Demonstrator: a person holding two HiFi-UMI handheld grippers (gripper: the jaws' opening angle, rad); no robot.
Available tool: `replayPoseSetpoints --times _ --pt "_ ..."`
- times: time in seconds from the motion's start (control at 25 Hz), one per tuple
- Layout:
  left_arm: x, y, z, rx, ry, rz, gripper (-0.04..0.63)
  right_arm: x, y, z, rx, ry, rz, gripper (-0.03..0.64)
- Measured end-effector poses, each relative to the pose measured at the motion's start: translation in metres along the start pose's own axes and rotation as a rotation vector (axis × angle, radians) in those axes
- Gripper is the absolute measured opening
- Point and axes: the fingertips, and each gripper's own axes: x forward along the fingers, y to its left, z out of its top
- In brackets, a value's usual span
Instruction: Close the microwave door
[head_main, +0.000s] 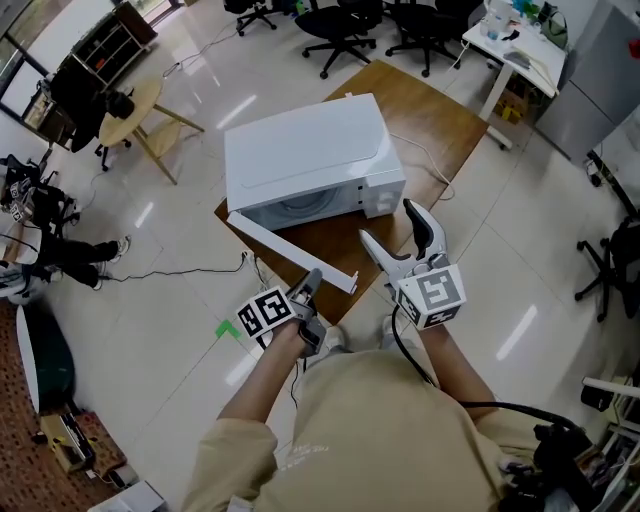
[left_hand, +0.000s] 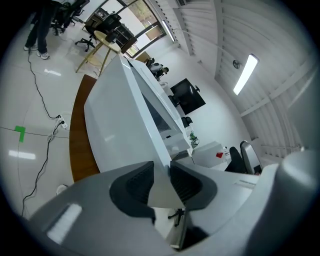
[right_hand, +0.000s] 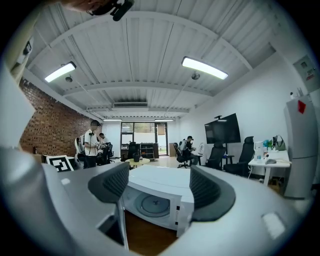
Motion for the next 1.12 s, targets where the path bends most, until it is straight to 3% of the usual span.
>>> replayPoseSetpoints --times 0.24,1.12 --pt "0.019 -0.007 0.006 -0.038 -0.059 0.019 0.107 -0.005 -0.006 0.002 0.016 -0.002 -0.018 0.368" --pt "0.092 -0.023 0.052 -0.093 -0.133 0.050 0.103 -0.017 -0.027 0.012 0.056 -0.023 -0.100 0.367"
